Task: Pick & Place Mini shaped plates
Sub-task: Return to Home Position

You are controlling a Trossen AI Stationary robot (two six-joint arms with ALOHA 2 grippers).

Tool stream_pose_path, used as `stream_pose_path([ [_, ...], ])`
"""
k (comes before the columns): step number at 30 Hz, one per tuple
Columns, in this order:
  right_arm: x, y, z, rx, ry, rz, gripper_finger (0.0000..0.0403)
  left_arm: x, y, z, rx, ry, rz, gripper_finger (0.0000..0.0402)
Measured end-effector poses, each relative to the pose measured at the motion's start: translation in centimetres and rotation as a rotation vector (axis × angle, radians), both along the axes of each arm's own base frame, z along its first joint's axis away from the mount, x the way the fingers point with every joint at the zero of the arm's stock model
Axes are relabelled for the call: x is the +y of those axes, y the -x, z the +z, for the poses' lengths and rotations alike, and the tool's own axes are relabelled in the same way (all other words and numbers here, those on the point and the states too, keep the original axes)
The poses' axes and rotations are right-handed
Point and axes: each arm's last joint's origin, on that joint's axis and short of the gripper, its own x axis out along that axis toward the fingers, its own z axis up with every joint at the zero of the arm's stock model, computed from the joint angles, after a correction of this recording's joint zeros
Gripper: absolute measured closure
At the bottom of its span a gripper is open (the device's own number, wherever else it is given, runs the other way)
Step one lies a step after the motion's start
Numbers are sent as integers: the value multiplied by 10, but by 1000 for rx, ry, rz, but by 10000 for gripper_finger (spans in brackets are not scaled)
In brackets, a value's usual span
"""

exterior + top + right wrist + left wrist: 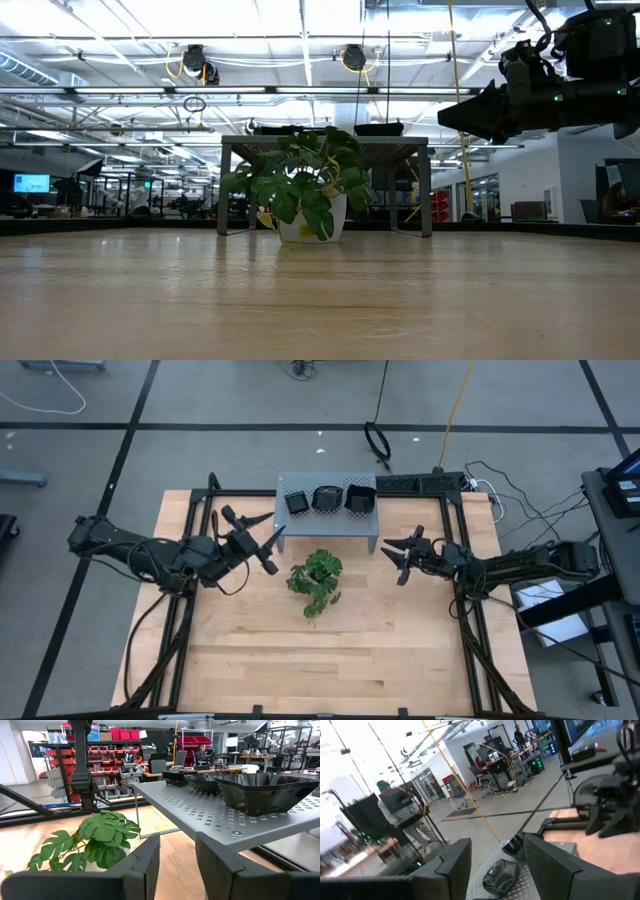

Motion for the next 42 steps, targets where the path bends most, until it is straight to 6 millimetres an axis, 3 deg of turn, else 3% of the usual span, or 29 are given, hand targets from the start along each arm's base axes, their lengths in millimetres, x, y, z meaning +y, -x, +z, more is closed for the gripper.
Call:
stream_pose_path([
  [3, 0, 0, 0, 0, 0, 0, 289, 0, 0, -1, -39, 62, 4, 215],
  [7, 0, 0, 0, 0, 0, 0, 289, 8, 13, -6, -159, 266, 26, 215],
  [14, 0, 0, 0, -4, 1, 0, 289, 30, 48, -51, -281, 419, -63, 215],
  [18, 0, 0, 0, -5, 1, 0, 289, 37, 72, -77, -335, 419, -165, 215],
  [28, 0, 0, 0, -4, 1, 0, 289, 41, 121, -122, -439, 362, -295, 215],
  [34, 0, 0, 0, -5, 1, 0, 289, 41, 134, -145, -471, 336, -348, 215],
  [42, 0, 0, 0, -5, 1, 0, 289, 41, 138, -165, -450, 339, -350, 215],
])
